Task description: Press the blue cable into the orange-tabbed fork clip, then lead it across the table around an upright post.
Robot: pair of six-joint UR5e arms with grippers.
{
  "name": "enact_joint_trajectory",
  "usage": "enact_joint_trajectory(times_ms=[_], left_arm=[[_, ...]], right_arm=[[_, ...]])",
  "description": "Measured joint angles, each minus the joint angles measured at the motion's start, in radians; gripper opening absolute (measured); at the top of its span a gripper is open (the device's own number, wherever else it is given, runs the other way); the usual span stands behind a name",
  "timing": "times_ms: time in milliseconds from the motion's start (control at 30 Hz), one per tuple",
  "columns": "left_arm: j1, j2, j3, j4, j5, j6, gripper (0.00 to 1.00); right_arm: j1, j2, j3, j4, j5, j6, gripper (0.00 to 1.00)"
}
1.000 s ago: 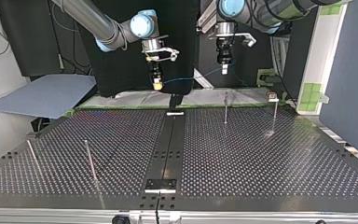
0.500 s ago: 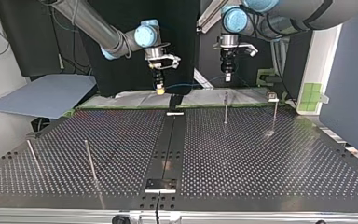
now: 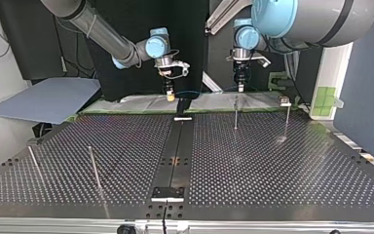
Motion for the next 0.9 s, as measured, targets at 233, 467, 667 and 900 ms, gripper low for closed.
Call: enact_joint_trajectory(times_ms=[233, 467, 667, 900], left_arm=[[0.047, -0.002, 0.039, -0.024, 0.033, 0.000, 0.00], [0.095, -0.002, 0.043, -0.027, 0.049, 0.000, 0.00], [0.100, -0.002, 0.043, -0.030, 0.070, 0.000, 0.00], [0.100, -0.002, 0.043, -0.043, 0.100, 0.000, 0.00]], right_arm=[[0.003, 0.039, -0.063, 0.014, -0.011, -0.013, 0.00], [0.007, 0.042, -0.105, 0.024, -0.022, -0.023, 0.00], [0.007, 0.043, -0.112, 0.026, -0.021, -0.025, 0.00], [0.001, 0.058, -0.114, 0.024, -0.021, -0.024, 0.00]])
